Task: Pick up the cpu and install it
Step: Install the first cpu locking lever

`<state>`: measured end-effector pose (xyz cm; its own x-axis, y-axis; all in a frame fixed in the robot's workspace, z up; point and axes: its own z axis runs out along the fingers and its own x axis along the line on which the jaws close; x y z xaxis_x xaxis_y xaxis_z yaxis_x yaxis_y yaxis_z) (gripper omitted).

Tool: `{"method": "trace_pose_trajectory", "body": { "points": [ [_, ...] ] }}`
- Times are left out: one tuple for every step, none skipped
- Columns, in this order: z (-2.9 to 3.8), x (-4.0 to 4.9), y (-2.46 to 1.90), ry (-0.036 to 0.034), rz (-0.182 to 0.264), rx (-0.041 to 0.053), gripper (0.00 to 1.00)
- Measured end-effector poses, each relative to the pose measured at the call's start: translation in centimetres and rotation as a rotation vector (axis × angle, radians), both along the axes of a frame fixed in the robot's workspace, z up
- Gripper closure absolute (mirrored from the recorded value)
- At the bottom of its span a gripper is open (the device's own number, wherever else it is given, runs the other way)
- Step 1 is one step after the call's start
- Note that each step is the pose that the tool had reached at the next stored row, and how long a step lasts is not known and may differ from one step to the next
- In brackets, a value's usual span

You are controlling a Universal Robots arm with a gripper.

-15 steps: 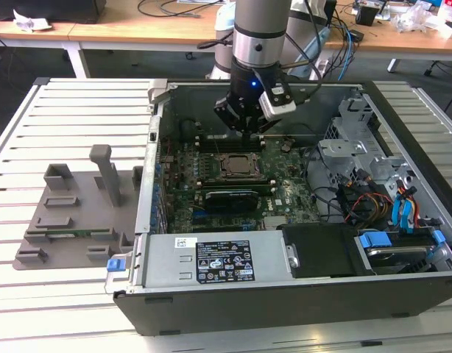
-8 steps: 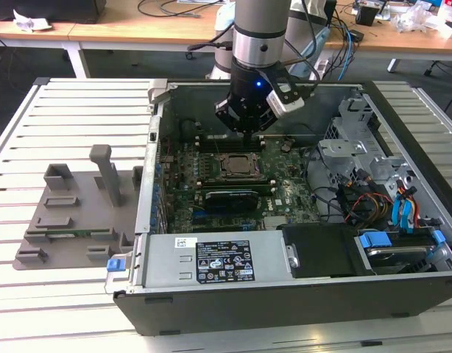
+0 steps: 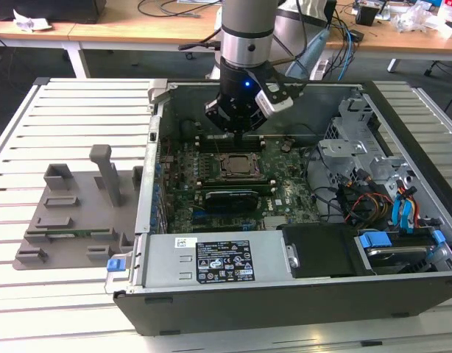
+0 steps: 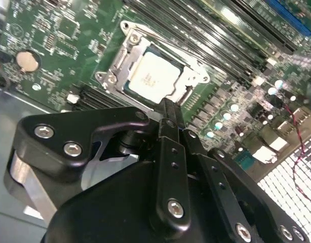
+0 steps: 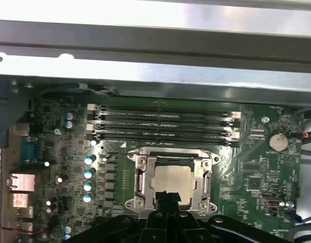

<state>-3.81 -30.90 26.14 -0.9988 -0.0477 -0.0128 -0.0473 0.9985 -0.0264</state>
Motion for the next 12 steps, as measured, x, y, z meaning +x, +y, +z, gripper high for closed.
{"method": "trace_pose_trajectory", "body": {
  "points": [
    [0.0, -0.3, 0.0, -0.0001, 0.0, 0.0, 0.89],
    [0.0, -0.39, 0.0, 0.0, 0.0, -0.0001, 0.89],
    [0.0, -0.45, 0.0, 0.0, 0.0, -0.0001, 0.89],
    [0.0, -0.48, 0.0, 0.0, 0.0, -0.0001, 0.89],
    [0.0, -0.49, 0.0, 0.0, 0.0, 0.0, 0.89],
    [0.0, -0.5, 0.0, 0.0, 0.0, -0.0001, 0.89],
    [0.0, -0.51, 0.0, -0.0001, 0.0, 0.0, 0.89],
    [0.0, -0.5, 0.0, 0.0, 0.0, 0.0, 0.89],
    [0.0, -0.51, 0.0, 0.0, 0.0, 0.0, 0.89],
    [0.0, -1.14, 0.0, 0.0, 0.0, -0.0001, 0.89],
    [-0.01, -2.8, 0.01, 0.0, 0.0, 0.0, 0.89],
    [-0.02, -3.04, 0.01, 0.0, 0.0, -0.0001, 0.89]
  ]
}}
